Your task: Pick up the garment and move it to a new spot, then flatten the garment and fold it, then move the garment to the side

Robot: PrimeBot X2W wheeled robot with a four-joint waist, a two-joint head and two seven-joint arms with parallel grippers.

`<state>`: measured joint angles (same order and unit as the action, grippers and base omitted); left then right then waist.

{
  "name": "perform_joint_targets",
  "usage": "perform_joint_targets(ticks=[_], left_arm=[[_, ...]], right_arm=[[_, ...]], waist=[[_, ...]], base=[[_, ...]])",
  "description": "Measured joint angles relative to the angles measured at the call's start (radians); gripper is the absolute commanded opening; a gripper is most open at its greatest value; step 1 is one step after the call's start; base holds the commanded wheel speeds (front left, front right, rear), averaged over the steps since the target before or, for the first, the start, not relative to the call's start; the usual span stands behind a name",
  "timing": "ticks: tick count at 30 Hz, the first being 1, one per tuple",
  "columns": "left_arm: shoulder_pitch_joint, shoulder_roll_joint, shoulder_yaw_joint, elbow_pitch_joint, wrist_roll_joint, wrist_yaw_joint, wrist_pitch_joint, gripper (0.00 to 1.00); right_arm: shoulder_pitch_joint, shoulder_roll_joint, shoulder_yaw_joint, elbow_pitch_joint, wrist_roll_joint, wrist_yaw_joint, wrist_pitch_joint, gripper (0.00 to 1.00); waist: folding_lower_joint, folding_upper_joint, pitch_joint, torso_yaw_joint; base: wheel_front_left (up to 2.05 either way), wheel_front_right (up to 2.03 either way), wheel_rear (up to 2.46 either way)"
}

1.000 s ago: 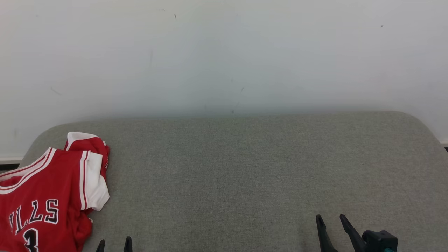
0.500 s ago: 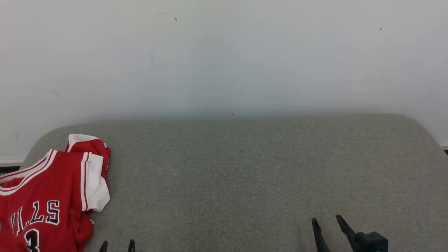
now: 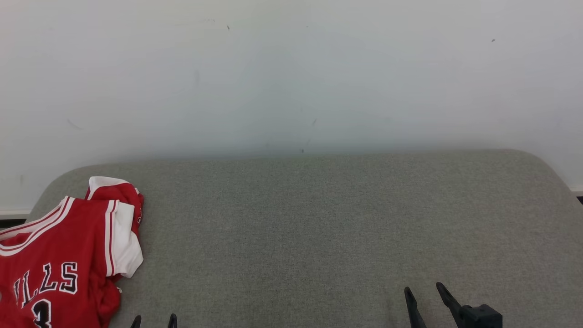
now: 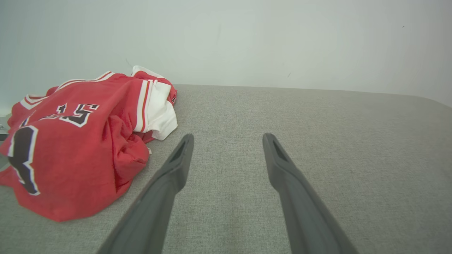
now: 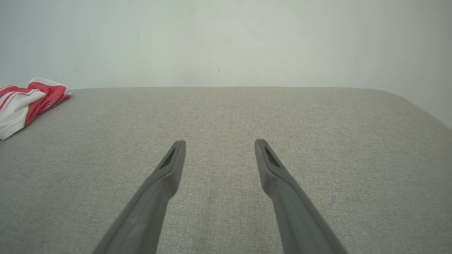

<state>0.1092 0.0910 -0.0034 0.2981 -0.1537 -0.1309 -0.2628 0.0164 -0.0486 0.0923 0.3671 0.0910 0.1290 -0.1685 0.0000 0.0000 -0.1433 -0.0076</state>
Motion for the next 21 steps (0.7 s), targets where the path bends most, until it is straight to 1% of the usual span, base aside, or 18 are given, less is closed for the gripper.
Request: perform_joint_targets(ticks=[7, 11, 16, 21], left_arm=[[0.004, -0.002, 0.005, 0.002, -0.007, 0.0, 0.0, 1.0], [0.004, -0.004, 0.005, 0.004, -0.008, 0.0, 0.0, 1.0], [0.006, 0.0, -0.003, 0.003, -0.007, 0.0, 0.0, 1.0], [0.012, 0.013, -0.008, 0.001, -0.005, 0.0, 0.0, 1.0]], right_arm=[[0.002, 0.0, -0.001, -0.002, 0.002, 0.0, 0.0, 1.0], [0.004, 0.0, -0.001, -0.004, 0.007, 0.0, -0.005, 1.0], [0.009, 0.0, 0.003, -0.001, 0.031, 0.0, -0.013, 1.0], [0.01, -0.001, 0.007, 0.013, 0.044, 0.0, -0.026, 1.0]], waist=[[-0.0001, 0.0, 0.002, 0.003], [-0.0001, 0.0, 0.004, 0.019], [0.0, 0.0, 0.005, 0.059], [0.0, 0.0, 0.005, 0.12]], base=[[0.0, 0.0, 0.0], [0.0, 0.0, 0.0], [0.0, 0.0, 0.0], [0.0, 0.0, 0.0]])
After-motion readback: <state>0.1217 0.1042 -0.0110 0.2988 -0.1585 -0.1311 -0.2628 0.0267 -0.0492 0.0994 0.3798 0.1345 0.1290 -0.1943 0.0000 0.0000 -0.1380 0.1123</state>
